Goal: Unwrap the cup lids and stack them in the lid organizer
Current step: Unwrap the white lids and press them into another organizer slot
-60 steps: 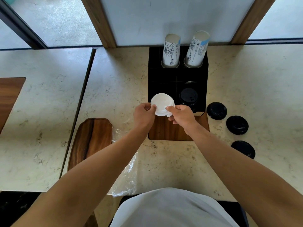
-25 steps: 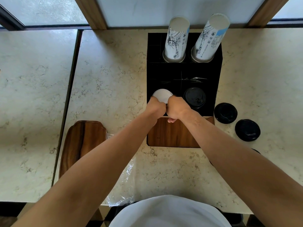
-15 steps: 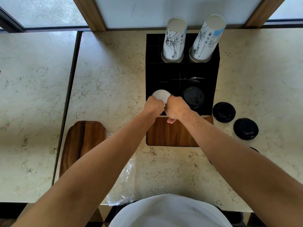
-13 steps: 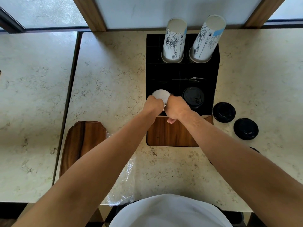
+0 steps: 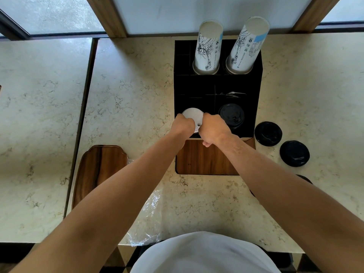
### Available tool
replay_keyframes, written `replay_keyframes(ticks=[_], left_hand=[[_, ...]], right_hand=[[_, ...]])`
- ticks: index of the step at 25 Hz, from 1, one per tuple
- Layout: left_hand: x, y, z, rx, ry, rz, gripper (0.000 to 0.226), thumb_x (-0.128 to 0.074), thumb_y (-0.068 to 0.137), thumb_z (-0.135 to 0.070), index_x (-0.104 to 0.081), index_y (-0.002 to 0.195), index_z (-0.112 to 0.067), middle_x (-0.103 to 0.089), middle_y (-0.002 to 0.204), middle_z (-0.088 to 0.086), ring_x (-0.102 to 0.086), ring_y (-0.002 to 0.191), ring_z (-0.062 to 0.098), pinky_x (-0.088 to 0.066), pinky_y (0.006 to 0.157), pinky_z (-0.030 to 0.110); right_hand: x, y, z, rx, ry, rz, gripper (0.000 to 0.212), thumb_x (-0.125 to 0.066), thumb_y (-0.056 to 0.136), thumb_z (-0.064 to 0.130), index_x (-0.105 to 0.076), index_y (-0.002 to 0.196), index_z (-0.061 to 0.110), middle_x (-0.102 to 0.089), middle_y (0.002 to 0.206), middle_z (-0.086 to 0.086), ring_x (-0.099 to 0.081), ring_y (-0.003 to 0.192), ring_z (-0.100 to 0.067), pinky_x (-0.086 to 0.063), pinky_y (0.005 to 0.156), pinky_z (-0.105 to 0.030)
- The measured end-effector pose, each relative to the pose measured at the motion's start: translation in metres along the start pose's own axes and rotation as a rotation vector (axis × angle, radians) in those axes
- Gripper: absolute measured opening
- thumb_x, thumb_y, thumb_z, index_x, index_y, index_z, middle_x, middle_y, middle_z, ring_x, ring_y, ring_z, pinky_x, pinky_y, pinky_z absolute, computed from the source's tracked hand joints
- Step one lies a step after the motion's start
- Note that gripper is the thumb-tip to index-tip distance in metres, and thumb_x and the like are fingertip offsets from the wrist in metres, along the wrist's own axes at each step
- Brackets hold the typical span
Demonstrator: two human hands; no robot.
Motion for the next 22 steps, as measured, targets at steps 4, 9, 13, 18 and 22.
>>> replay_keyframes(ticks=[4,9,13,18,22], left_hand=[[0.003,-0.003,0.005,-0.006,0.029,-0.037,0.041,-0.048,0.098,-0.01,-0.047,0.139,-0.012,-0.05,0.107,0.006,-0.053,0.088,0.022,-0.056,0.073,0.034],[0.002,-0.008,0.015,-0.06,0.014,-0.068,0.041,-0.05,0.097,-0.009,-0.05,0.138,-0.014,-0.052,0.105,0.002,-0.049,0.077,0.011,-0.035,0.052,0.021],[0.003,-0.01,0.015,-0.077,-0.003,-0.048,0.044,-0.048,0.096,-0.006,-0.049,0.139,-0.014,-0.055,0.111,0.004,-0.047,0.076,0.008,-0.037,0.054,0.022],[0.01,-0.022,0.011,-0.107,-0.016,-0.06,0.049,-0.049,0.094,-0.006,-0.047,0.142,-0.014,-0.058,0.123,0.011,-0.055,0.089,0.019,-0.044,0.06,0.025],[0.012,-0.037,0.011,-0.177,0.015,-0.057,0.061,-0.054,0.09,-0.014,-0.041,0.15,-0.022,-0.054,0.137,0.009,-0.052,0.095,0.019,-0.037,0.056,0.021]], right_hand=[[-0.001,0.0,-0.001,-0.003,0.005,0.009,0.039,-0.067,0.089,0.0,-0.055,0.126,-0.002,-0.075,0.094,-0.018,-0.075,0.082,-0.029,-0.062,0.083,-0.041],[-0.002,0.0,-0.002,0.001,0.024,0.023,0.038,-0.063,0.09,-0.001,-0.055,0.127,-0.003,-0.074,0.093,-0.019,-0.075,0.08,-0.029,-0.062,0.082,-0.042],[0.002,-0.005,-0.003,0.006,0.037,0.005,0.034,-0.061,0.092,0.003,-0.056,0.125,-0.002,-0.074,0.096,-0.019,-0.073,0.078,-0.027,-0.061,0.072,-0.036],[0.018,-0.025,-0.008,0.055,0.151,-0.135,0.032,-0.056,0.097,0.017,-0.058,0.126,0.003,-0.068,0.114,-0.02,-0.068,0.091,-0.031,-0.043,0.063,-0.027],[0.022,-0.048,-0.015,0.105,0.22,-0.22,0.034,-0.051,0.103,0.026,-0.059,0.132,0.01,-0.069,0.118,-0.015,-0.067,0.095,-0.026,-0.045,0.07,-0.029]])
Point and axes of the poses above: each hand's wrist, its own y-axis towards the middle knuckle, its own x-axis out of the back of the hand, z = x × y, the point moved 8 cm from there along y, towards the middle knuckle
